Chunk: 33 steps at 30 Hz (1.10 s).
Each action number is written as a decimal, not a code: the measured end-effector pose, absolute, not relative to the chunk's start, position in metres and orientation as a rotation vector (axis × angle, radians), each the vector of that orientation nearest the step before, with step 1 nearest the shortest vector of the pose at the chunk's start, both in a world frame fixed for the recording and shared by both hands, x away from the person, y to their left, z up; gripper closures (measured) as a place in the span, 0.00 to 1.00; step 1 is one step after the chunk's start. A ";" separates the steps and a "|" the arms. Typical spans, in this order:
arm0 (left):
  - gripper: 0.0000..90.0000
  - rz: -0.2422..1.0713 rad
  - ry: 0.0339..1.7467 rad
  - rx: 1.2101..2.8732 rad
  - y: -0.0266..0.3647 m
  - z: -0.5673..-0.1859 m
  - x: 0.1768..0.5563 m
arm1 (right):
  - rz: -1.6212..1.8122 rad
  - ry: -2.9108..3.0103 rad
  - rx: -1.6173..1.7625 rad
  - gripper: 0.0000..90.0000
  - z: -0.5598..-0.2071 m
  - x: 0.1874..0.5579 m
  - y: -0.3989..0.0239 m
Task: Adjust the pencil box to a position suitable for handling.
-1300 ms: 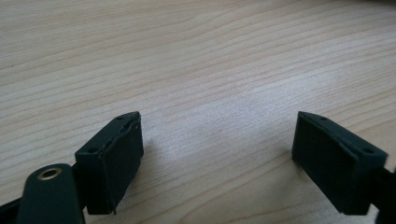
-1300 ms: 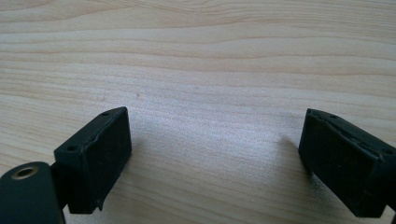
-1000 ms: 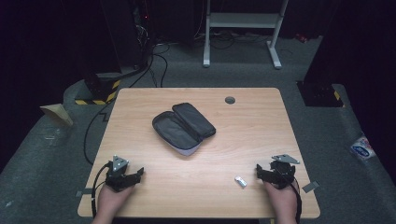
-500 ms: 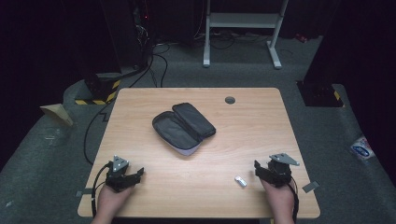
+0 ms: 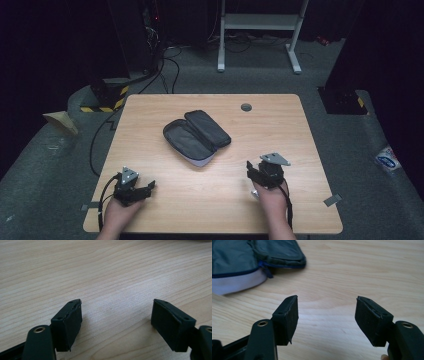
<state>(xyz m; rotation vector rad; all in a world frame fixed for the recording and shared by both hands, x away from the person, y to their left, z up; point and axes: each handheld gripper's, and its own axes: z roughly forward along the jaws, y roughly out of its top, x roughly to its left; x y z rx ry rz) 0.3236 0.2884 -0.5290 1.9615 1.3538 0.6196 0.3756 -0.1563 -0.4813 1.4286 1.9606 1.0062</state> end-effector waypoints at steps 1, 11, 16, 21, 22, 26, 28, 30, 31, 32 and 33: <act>0.28 0.620 1.354 1.961 0.288 -0.529 0.324 | 1.009 1.965 1.420 0.39 -0.480 0.377 -0.152; 0.27 0.612 1.340 1.970 0.288 -0.529 0.324 | 1.008 2.008 1.361 0.39 -0.476 0.390 -0.120; 0.26 0.611 1.336 1.976 0.288 -0.529 0.324 | 1.001 2.038 1.343 0.39 -0.478 0.393 -0.108; 0.26 0.611 1.336 1.976 0.288 -0.529 0.324 | 1.018 2.064 1.315 0.43 -0.479 0.395 -0.096; 0.26 0.611 1.335 1.976 0.288 -0.529 0.324 | 1.020 2.069 1.311 0.44 -0.479 0.395 -0.094; 0.26 0.614 1.333 1.979 0.288 -0.529 0.324 | 1.022 2.076 1.298 0.45 -0.479 0.396 -0.087; 0.26 0.608 1.335 1.972 0.287 -0.529 0.324 | 1.028 2.084 1.281 0.47 -0.479 0.397 -0.080; 0.26 0.607 1.336 1.970 0.287 -0.529 0.324 | 1.035 2.092 1.275 0.48 -0.479 0.397 -0.075; 0.26 0.607 1.336 1.970 0.287 -0.529 0.324 | 1.035 2.092 1.275 0.48 -0.479 0.397 -0.075; 0.26 0.606 1.336 1.971 0.287 -0.529 0.324 | 1.035 2.095 1.269 0.49 -0.478 0.397 -0.072; 0.26 0.606 1.334 1.972 0.287 -0.529 0.324 | 1.042 2.095 1.264 0.50 -0.478 0.397 -0.070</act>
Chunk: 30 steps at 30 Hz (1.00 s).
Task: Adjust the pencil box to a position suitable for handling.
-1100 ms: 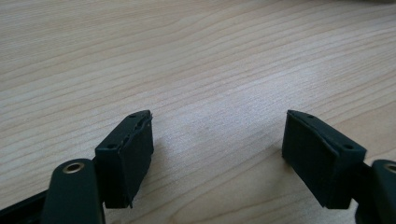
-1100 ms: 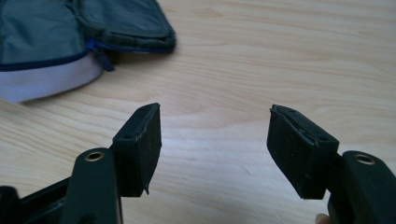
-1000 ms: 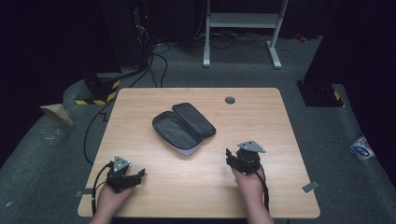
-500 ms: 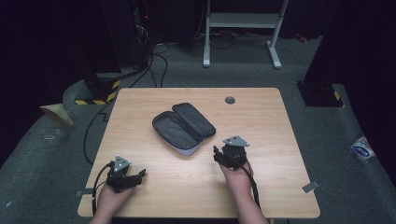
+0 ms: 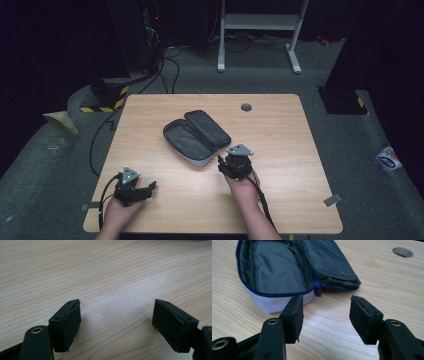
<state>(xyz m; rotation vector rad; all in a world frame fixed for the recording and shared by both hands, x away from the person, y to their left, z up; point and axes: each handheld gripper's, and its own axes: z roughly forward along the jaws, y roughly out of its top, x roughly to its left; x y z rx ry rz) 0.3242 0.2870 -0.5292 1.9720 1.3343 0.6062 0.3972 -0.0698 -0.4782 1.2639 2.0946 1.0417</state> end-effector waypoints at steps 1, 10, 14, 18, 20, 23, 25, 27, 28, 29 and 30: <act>0.26 0.605 1.333 1.971 0.287 -0.529 0.324 | 1.047 2.096 1.262 0.52 -0.478 0.397 -0.065; 0.26 0.598 1.324 1.979 0.286 -0.529 0.325 | 1.086 2.111 1.267 0.50 -0.478 0.405 -0.040; 0.26 0.597 1.320 1.981 0.286 -0.529 0.325 | 1.097 2.110 1.292 0.45 -0.482 0.412 -0.030; 0.26 0.596 1.318 1.983 0.286 -0.529 0.325 | 1.085 2.107 1.306 0.43 -0.485 0.416 -0.024; 0.26 0.596 1.316 1.984 0.286 -0.529 0.325 | 1.086 2.108 1.312 0.42 -0.486 0.418 -0.024; 0.26 0.596 1.317 1.983 0.286 -0.529 0.325 | 1.087 2.097 1.341 0.42 -0.488 0.422 -0.026; 0.26 0.597 1.317 1.982 0.286 -0.529 0.325 | 1.077 2.107 1.348 0.41 -0.490 0.423 -0.026; 0.26 0.596 1.316 1.984 0.286 -0.529 0.325 | 1.069 2.115 1.344 0.41 -0.491 0.423 -0.026; 0.26 0.597 1.317 1.982 0.286 -0.529 0.325 | 1.061 2.122 1.343 0.41 -0.492 0.423 -0.025; 0.26 0.597 1.317 1.982 0.286 -0.529 0.325 | 1.063 2.123 1.344 0.41 -0.493 0.423 -0.025; 0.26 0.597 1.315 1.985 0.286 -0.529 0.325 | 1.064 2.121 1.347 0.41 -0.493 0.423 -0.025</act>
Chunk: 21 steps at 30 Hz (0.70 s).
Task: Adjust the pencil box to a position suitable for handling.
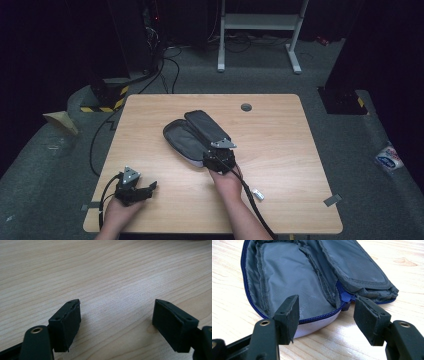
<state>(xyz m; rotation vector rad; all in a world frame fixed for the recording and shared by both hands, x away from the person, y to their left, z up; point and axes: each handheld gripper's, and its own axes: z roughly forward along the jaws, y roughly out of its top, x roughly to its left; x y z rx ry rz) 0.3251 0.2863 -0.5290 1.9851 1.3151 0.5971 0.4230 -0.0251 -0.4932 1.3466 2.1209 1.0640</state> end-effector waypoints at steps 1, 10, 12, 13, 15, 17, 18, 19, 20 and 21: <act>0.26 0.598 1.316 1.983 0.286 -0.529 0.325 | 1.063 2.122 1.345 0.41 -0.494 0.423 -0.025; 0.26 0.600 1.314 1.984 0.286 -0.529 0.325 | 1.045 2.120 1.351 0.41 -0.495 0.420 -0.033; 0.26 0.600 1.314 1.984 0.286 -0.529 0.325 | 1.038 2.120 1.345 0.41 -0.495 0.420 -0.035; 0.26 0.600 1.314 1.984 0.286 -0.529 0.325 | 1.035 2.118 1.342 0.41 -0.495 0.420 -0.037; 0.26 0.600 1.314 1.984 0.286 -0.529 0.325 | 1.026 2.115 1.348 0.42 -0.494 0.420 -0.040; 0.26 0.599 1.315 1.984 0.286 -0.529 0.325 | 1.023 2.110 1.344 0.42 -0.495 0.419 -0.044; 0.26 0.599 1.315 1.984 0.286 -0.529 0.325 | 1.023 2.110 1.344 0.42 -0.495 0.419 -0.044; 0.26 0.598 1.314 1.985 0.286 -0.529 0.325 | 1.016 2.105 1.346 0.42 -0.495 0.419 -0.049; 0.26 0.600 1.314 1.984 0.286 -0.529 0.325 | 1.014 2.102 1.357 0.42 -0.495 0.418 -0.051; 0.26 0.600 1.315 1.984 0.286 -0.529 0.325 | 1.011 2.100 1.356 0.42 -0.495 0.418 -0.054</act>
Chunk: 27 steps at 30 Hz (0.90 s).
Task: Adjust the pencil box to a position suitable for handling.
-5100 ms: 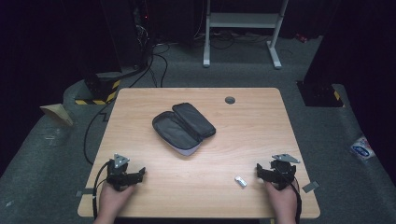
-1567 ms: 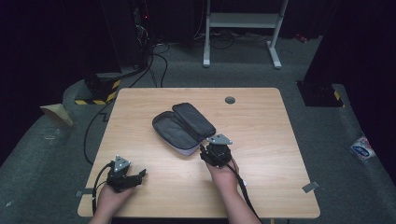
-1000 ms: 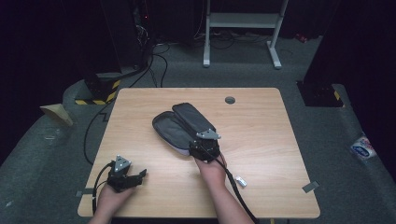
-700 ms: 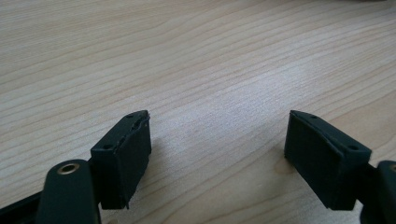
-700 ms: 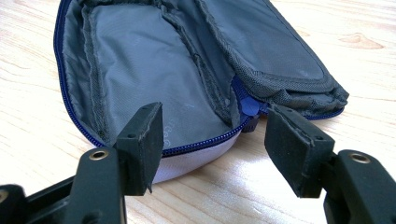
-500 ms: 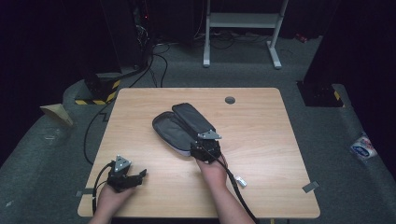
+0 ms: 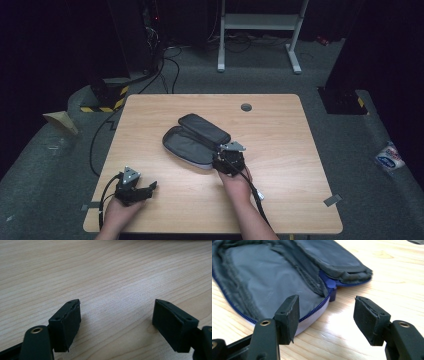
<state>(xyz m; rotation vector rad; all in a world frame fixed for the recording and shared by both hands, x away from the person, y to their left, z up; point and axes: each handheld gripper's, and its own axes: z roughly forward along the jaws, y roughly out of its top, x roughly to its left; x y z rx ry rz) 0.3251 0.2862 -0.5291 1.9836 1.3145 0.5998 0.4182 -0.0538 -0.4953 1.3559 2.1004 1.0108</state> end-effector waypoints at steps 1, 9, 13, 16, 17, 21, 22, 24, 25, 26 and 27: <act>0.26 0.600 1.315 1.983 0.286 -0.529 0.325 | 1.008 2.096 1.359 0.42 -0.495 0.418 -0.056; 0.26 0.600 1.316 1.983 0.286 -0.529 0.325 | 0.988 2.077 1.371 0.42 -0.495 0.417 -0.072; 0.26 0.601 1.317 1.983 0.286 -0.529 0.325 | 0.968 2.067 1.374 0.42 -0.494 0.417 -0.083; 0.26 0.601 1.317 1.983 0.286 -0.529 0.325 | 0.957 2.059 1.373 0.42 -0.494 0.417 -0.089; 0.26 0.601 1.317 1.983 0.286 -0.529 0.325 | 0.956 2.055 1.377 0.42 -0.494 0.417 -0.092; 0.26 0.601 1.317 1.983 0.286 -0.529 0.325 | 0.946 2.043 1.394 0.42 -0.494 0.416 -0.101; 0.26 0.601 1.317 1.983 0.286 -0.529 0.325 | 0.944 2.040 1.394 0.42 -0.494 0.416 -0.103; 0.26 0.601 1.317 1.984 0.286 -0.529 0.325 | 0.940 2.036 1.395 0.42 -0.494 0.416 -0.107; 0.26 0.601 1.317 1.984 0.286 -0.529 0.325 | 0.940 2.036 1.395 0.42 -0.494 0.416 -0.107; 0.26 0.601 1.317 1.983 0.286 -0.529 0.325 | 0.938 2.028 1.405 0.43 -0.494 0.415 -0.112; 0.26 0.601 1.317 1.983 0.286 -0.529 0.325 | 0.937 2.023 1.409 0.43 -0.494 0.415 -0.113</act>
